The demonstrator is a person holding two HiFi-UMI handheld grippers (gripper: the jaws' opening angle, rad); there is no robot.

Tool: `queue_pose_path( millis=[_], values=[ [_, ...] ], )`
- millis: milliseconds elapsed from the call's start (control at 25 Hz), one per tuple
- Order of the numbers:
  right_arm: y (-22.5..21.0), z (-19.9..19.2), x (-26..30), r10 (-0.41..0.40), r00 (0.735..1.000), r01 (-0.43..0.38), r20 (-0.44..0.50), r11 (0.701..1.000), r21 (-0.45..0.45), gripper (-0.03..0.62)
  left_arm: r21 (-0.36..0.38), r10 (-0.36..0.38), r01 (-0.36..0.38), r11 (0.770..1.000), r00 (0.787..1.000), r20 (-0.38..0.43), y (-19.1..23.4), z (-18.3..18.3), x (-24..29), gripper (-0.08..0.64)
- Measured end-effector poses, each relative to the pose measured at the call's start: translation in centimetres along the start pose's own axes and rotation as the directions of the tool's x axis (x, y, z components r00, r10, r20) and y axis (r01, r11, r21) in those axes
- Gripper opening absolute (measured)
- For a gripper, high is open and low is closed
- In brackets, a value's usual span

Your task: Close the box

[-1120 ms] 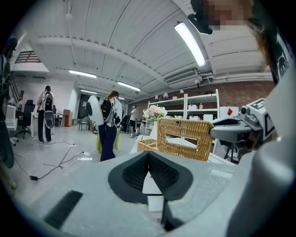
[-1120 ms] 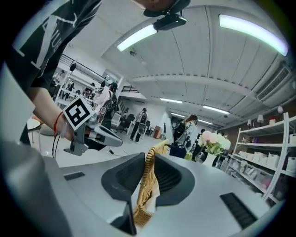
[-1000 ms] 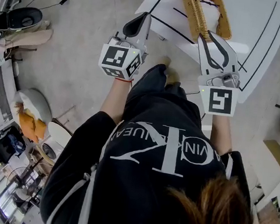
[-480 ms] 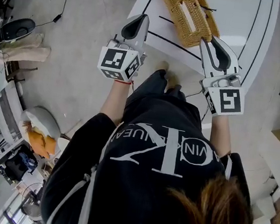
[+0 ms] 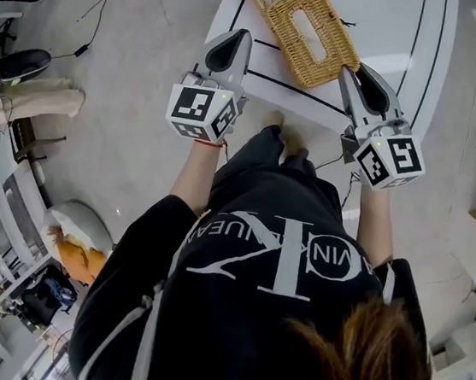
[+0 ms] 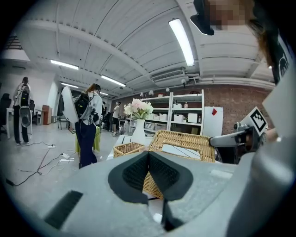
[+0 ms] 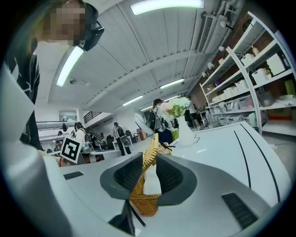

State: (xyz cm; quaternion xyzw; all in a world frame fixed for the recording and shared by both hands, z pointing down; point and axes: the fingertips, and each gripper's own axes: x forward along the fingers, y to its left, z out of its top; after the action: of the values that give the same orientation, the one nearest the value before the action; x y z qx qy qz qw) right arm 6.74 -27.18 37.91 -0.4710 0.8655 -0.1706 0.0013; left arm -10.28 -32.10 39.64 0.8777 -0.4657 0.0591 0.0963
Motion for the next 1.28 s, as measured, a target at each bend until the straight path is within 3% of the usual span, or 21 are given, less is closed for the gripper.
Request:
queue_pose_path(
  millis=[600,1280],
  values=[
    [-3.6,-2.3,-0.2,-0.035,0.999,0.033,0.007,0.974,0.225,0.100,-0.017,-0.001,0.001,1.000,1.000,-0.026,-0.3,-0.8,0.5,0.011],
    [-4.3,-2.5,-0.1,-0.028,0.999,0.016,0.034,0.953,0.302,0.112,-0.030,0.036,-0.037,0.999,0.999,-0.036,0.2,-0.7,-1.4,0.011]
  ],
)
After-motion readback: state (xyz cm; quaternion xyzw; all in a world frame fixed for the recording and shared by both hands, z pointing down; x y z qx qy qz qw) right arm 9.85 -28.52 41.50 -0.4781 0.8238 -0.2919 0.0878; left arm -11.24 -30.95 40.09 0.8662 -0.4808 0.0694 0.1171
